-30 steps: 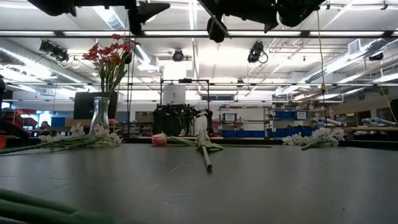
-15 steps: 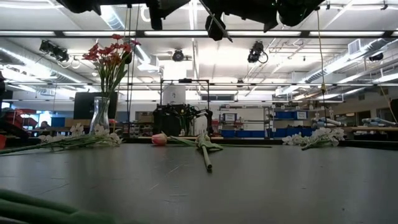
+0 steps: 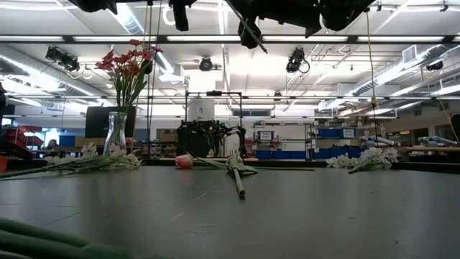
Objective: Sort flowers into vase by color
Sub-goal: Put the black flower into the transparent vase
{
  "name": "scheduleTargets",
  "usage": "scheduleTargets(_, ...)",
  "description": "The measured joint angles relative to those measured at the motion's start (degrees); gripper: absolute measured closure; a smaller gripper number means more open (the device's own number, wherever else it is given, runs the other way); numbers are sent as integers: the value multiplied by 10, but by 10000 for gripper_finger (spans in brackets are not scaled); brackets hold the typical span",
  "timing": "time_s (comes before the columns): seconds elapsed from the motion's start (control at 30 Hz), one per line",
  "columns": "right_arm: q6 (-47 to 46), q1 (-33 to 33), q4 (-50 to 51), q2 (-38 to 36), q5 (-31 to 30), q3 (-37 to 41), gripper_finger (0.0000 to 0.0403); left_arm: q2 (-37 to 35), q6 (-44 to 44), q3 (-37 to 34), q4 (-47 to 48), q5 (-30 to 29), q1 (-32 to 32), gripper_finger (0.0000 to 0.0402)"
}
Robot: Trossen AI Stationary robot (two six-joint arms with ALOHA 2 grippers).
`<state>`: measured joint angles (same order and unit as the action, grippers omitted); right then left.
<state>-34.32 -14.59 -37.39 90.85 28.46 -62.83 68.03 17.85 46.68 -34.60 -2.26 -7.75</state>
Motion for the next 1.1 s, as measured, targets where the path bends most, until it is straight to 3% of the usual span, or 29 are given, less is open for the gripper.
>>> scheduleTargets(0.2,0,0,13,-6,-3,0,315,-15,-2,0,49,1,-2,389)
scheduleTargets(0.33,4,-8,51,-34,3,-1,299,-48,-6,-1,129,-5,-7,389)
scheduleTargets(0.6,65,-34,252,-138,-23,-1,310,-124,-13,-2,262,-22,-24,389)
scheduleTargets(0.83,122,-38,344,-245,-117,-1,335,-163,-22,-2,316,-26,-42,389)
scheduleTargets(1.1,151,-56,397,-346,-141,-1,286,-184,-36,-2,323,-25,-57,390)
